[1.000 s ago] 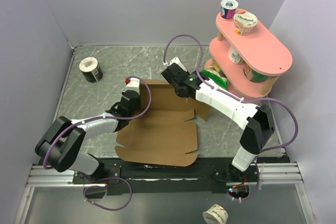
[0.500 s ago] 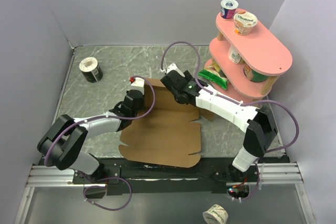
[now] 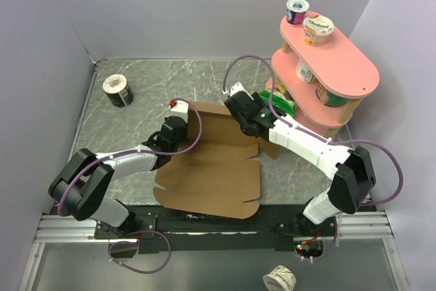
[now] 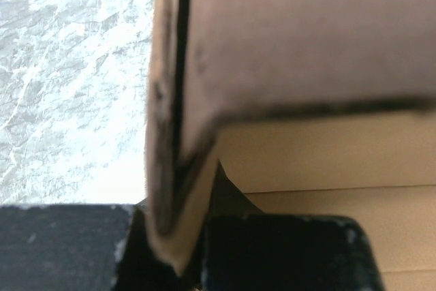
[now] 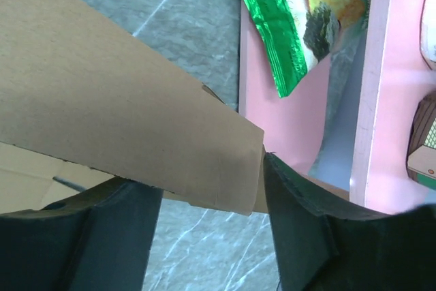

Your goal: Fold the paper box

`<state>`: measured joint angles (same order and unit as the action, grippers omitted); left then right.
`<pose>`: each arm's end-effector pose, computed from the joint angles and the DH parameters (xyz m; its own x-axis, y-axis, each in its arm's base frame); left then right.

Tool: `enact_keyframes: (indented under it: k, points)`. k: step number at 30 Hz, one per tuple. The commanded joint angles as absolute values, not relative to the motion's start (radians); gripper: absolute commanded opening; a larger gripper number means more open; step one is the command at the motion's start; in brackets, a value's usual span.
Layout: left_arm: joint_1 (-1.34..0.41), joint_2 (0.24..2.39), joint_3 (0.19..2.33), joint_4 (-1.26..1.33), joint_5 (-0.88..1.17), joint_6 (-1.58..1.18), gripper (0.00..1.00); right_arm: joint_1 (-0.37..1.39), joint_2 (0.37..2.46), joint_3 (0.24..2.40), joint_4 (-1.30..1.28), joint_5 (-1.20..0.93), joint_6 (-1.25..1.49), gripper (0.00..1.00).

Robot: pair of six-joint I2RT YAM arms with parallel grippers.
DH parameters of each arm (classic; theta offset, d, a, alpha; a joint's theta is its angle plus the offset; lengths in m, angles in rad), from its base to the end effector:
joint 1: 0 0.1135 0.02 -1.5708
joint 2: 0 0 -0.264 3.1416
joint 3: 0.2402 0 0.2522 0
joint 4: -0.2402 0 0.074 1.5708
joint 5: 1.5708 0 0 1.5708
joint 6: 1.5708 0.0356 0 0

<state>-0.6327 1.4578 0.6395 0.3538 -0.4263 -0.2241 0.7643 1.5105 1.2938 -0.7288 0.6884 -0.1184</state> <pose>0.2479 -0.1635 0.1903 -0.4056 0.0465 -0.9129 0.1540 0.9879 -0.0181 0.2435 0.2021 0.3007 -0.5498 -0.6534 -0.5204 -0.3333 0.7428 -0.5806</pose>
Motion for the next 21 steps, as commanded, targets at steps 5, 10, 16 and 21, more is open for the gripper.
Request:
enact_keyframes:
  k: [5, 10, 16, 21]
  points:
    - [-0.632, 1.457, 0.673, 0.396, -0.42, -0.222, 0.01, 0.75, 1.5, 1.278, -0.727, 0.738, -0.133, 0.54]
    - [-0.629, 1.457, 0.675, 0.394, -0.423, -0.219, 0.01, 0.749, 1.52, 1.275, -0.773, 0.782, -0.12, 0.49]
    - [-0.627, 1.456, 0.675, 0.4, -0.416, -0.215, 0.01, 0.749, 1.523, 1.25, -0.762, 0.813, -0.129, 0.44]
    - [-0.627, 1.463, 0.68, 0.4, -0.419, -0.216, 0.01, 0.755, 1.528, 1.293, -0.775, 0.825, -0.144, 0.17]
